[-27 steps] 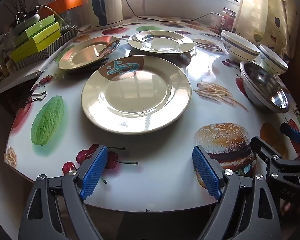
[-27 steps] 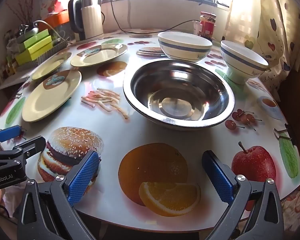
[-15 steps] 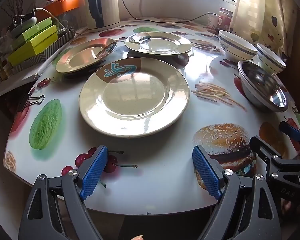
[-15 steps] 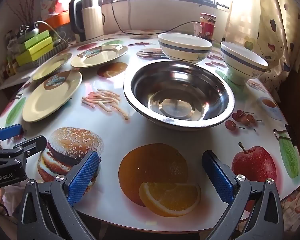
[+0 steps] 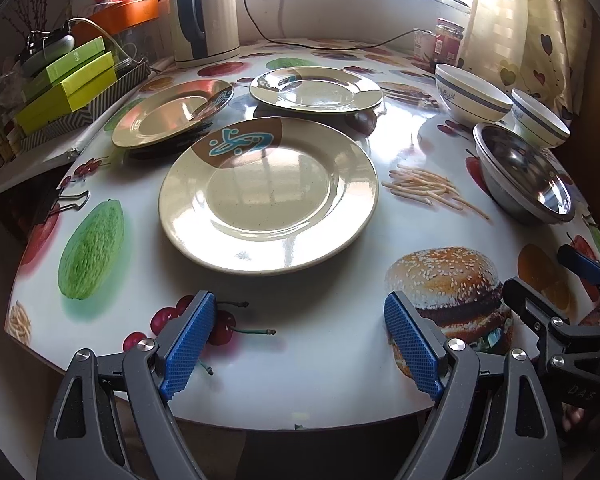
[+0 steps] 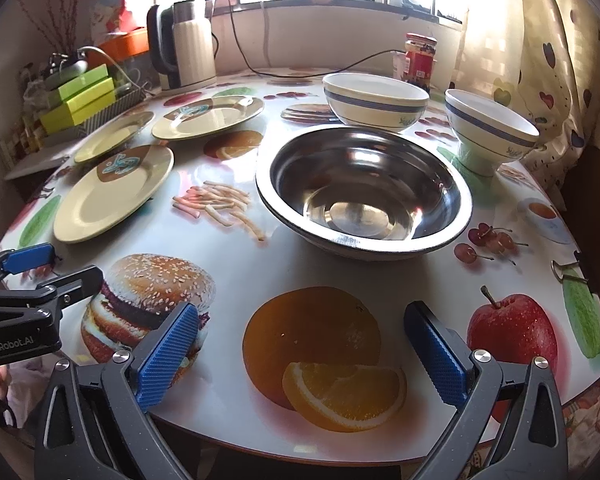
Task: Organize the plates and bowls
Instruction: 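Move both grippers toward the cream plates on the table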
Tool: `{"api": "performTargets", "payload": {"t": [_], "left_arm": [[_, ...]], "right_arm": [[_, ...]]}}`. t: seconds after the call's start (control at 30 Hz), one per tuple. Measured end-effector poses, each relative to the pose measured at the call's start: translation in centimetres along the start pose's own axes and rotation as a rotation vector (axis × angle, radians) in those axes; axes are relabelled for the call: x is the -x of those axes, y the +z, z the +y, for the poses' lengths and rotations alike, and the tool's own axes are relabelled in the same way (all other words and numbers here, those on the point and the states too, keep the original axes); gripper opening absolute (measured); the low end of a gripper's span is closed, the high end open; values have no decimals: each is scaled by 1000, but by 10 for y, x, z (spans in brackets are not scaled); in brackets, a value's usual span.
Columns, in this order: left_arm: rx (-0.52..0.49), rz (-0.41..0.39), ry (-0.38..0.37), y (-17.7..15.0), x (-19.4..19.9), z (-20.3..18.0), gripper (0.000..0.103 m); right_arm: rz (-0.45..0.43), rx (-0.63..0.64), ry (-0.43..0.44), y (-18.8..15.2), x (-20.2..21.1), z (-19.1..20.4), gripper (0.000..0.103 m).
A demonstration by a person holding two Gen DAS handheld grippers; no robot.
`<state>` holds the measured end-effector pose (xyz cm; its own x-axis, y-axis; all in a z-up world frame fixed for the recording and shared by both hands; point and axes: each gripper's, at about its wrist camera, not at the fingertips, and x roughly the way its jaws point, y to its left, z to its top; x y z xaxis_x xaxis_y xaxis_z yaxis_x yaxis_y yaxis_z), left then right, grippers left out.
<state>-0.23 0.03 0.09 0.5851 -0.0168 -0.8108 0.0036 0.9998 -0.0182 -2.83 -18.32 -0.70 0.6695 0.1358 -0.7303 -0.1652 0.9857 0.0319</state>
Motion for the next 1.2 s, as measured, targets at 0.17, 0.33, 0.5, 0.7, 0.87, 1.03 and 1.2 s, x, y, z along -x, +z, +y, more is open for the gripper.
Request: {"api": "performTargets", "payload": {"t": [0.17,0.33,0.5,0.7,0.87,1.03,1.2], "left_arm": [[33,-69,22,-1,20,6,86],[45,-172,37,7,43,6,86],[22,-231,47,15,55,-2,86],[-8,-246,59,14,58,-9,86],[-17,-236,78,11,56,-10,86],[-14,-232,81,10,55,-9,86],[-7,-213,87,10,51,-6,86]], "right_arm": [[-79,-4,-1,0,20,1,103],[-141,-6,-18,3,39,1,103],[-154,-7,-31,8,44,3,103],[-180,-33,-53,7,50,-2,103],[-184,-58,-60,6,51,-7,103],[-186,-48,-59,5,51,-5,103],[-184,-57,-69,6,51,-5,103]]}}
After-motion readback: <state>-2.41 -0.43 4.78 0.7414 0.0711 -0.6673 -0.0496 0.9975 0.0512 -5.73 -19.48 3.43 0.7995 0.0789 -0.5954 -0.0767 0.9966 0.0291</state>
